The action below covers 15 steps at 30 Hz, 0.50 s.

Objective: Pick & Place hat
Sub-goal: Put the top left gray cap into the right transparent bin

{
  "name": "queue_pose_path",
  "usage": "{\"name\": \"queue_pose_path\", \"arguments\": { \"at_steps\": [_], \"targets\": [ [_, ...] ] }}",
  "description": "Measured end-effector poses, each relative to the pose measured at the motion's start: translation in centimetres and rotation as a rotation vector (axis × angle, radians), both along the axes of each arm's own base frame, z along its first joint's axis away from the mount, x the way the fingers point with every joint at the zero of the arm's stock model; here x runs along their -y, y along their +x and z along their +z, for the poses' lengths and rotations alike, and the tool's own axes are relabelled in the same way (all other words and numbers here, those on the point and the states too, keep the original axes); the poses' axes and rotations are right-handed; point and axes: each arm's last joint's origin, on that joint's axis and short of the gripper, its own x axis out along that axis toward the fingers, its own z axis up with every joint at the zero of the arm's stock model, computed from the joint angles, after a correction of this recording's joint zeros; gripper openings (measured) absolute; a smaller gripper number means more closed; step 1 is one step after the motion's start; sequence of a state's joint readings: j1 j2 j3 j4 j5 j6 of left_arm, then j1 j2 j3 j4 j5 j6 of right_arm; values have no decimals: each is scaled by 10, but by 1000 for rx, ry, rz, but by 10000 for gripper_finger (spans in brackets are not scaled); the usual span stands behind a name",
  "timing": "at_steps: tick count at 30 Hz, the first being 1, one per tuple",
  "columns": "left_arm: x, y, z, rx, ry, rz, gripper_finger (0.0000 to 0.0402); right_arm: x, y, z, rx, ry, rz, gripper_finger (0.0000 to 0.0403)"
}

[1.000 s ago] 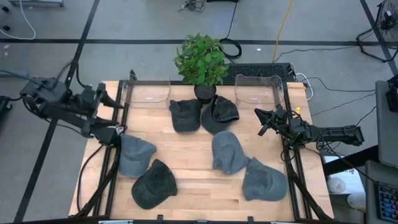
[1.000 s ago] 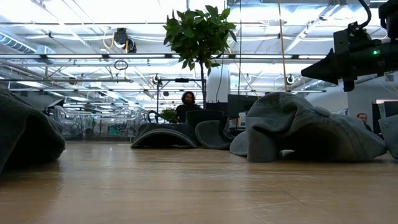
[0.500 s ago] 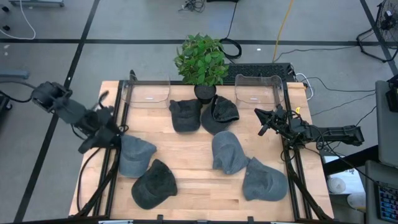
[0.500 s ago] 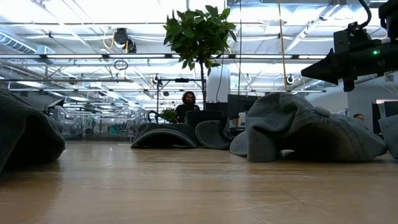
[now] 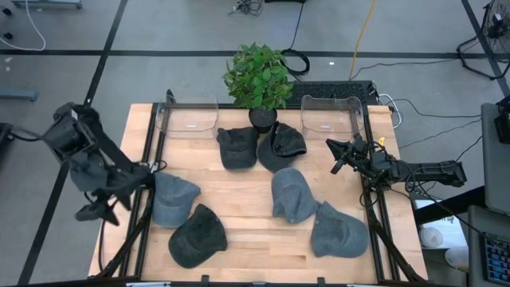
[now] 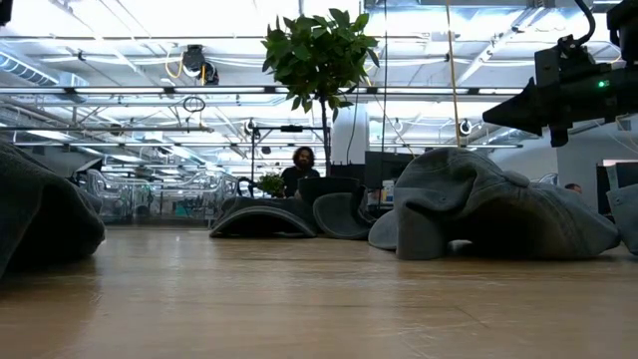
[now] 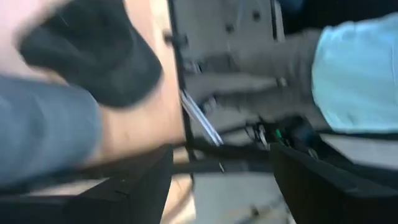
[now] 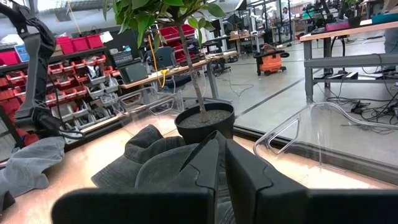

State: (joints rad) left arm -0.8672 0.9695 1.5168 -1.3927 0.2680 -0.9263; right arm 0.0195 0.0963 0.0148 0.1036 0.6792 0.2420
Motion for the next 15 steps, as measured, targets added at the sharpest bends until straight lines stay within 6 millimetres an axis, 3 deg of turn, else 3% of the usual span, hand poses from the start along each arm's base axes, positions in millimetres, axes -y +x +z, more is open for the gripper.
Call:
{"name": "queue_pose_path", "arguments": {
  "at_steps": [7,15],
  "targets": [
    [14,-1,-3,-150,-34,-47,286,0,0,0,0,0,0,16],
    [28,6,-8,-221,-9,-9,356,0,0,0,0,0,0,16]
  ]
}}
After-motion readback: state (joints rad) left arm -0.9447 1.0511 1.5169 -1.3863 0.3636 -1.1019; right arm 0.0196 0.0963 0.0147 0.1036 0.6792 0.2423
